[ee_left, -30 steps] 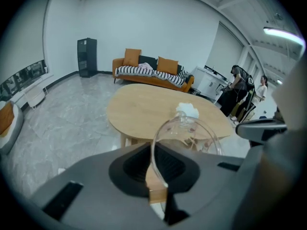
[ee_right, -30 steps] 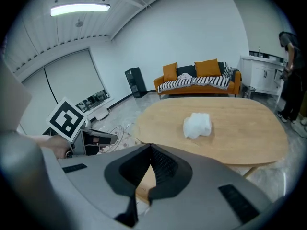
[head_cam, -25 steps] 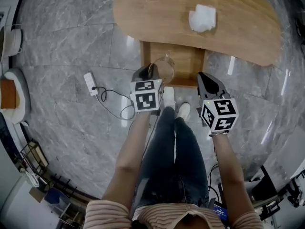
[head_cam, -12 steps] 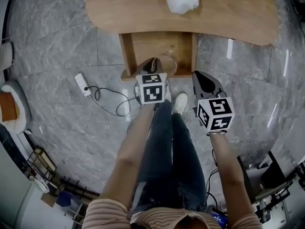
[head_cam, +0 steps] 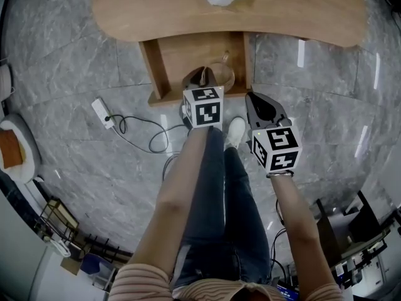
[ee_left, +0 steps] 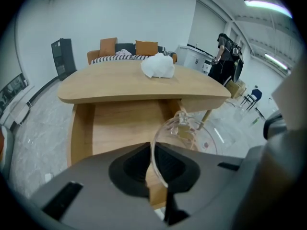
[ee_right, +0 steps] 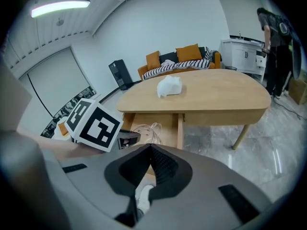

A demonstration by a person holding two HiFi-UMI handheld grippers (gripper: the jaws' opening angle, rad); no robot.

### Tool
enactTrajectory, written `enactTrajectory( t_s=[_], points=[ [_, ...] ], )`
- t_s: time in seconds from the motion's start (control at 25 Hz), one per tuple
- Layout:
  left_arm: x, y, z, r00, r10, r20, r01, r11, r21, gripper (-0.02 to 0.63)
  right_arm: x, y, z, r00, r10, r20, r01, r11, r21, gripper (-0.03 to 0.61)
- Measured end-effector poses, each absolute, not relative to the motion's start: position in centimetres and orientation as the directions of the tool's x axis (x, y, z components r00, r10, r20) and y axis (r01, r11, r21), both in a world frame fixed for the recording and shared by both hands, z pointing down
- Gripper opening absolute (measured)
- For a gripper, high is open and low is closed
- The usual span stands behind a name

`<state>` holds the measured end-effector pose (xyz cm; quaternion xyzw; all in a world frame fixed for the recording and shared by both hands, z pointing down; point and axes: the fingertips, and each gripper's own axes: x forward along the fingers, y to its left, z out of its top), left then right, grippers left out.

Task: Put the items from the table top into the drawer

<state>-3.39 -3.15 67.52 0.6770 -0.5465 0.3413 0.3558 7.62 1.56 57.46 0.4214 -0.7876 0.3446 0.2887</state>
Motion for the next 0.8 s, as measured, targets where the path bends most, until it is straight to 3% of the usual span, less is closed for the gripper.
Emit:
enactTrajectory(
  t_s=[0.8],
  points=[
    [-0.8,-4.4,74.1,0.125,-0.494,0.860,-0.987,-0.153,0.055,0.034,9.6,3.3,62.1,-0.464,-0.449,0.764,-0.874,0.370,-0.314,0.008]
  ],
)
